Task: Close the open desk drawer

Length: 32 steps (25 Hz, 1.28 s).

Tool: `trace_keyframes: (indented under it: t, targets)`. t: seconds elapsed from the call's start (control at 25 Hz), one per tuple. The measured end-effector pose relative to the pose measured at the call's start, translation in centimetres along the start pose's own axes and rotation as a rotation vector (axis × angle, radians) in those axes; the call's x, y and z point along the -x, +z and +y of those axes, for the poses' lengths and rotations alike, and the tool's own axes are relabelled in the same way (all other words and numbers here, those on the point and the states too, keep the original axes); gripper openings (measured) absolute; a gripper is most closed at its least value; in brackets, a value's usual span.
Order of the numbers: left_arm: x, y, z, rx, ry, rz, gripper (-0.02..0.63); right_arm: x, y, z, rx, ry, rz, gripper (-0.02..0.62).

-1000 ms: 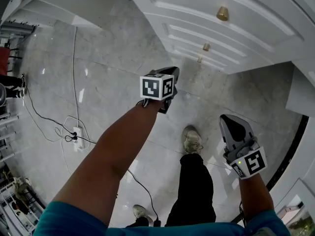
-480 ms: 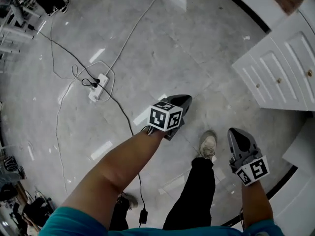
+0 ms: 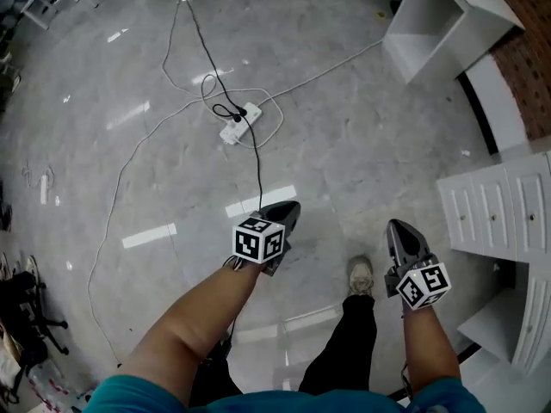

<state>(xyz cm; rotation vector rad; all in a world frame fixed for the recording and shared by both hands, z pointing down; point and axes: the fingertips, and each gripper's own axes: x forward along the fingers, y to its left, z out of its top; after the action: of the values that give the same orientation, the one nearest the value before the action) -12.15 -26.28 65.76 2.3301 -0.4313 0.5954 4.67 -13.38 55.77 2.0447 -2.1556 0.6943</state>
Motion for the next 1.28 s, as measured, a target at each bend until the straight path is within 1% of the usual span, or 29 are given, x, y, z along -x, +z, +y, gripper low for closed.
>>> trace_keyframes:
  t: [0.12,0.24,0.36,0.52,0.68,0.76,0.92,1.12,1.28]
  targets:
    - [7.3,1.6,2.4,0.046,0.046,-0.062,0.021,-2.5,2.7,5.2,0.011,0.055,0.03,0.021]
    - [14.8,4.5,4.8,0.065,0.108,-0.148,0.021,-5.4,6.6,10.5,0.05,0.141,0.046,0.021]
    - [22.2,7.9,6.4,0.061,0.189,-0.233,0.021,-7.6,11.1,14.8,0.085,0.218,0.044,0.021]
    - [32.6,12.3,6.8,0.043,0.274,-0.332,0.021,-8.9,16.7,20.5,0.128,0.283,0.032,0.02]
    - [41.4,16.3,5.4,0.017,0.349,-0.412,0.021,-9.5,22.3,25.1,0.155,0.361,0.023,0.02]
    - [45.4,17.4,4.3,0.011,0.377,-0.437,0.021,-9.0,24.4,27.3,0.168,0.4,0.03,0.02]
    - [52.7,19.0,2.3,0.009,0.417,-0.505,0.021,-8.1,28.5,32.2,0.241,0.471,0.027,0.02]
    - [58.4,21.1,-1.1,-0.037,0.458,-0.59,0.021,-5.9,33.7,35.7,0.283,0.528,0.011,0.02]
    - [61.0,24.1,-4.4,-0.139,0.461,-0.647,0.021,-4.4,37.6,37.1,0.315,0.553,-0.021,0.02]
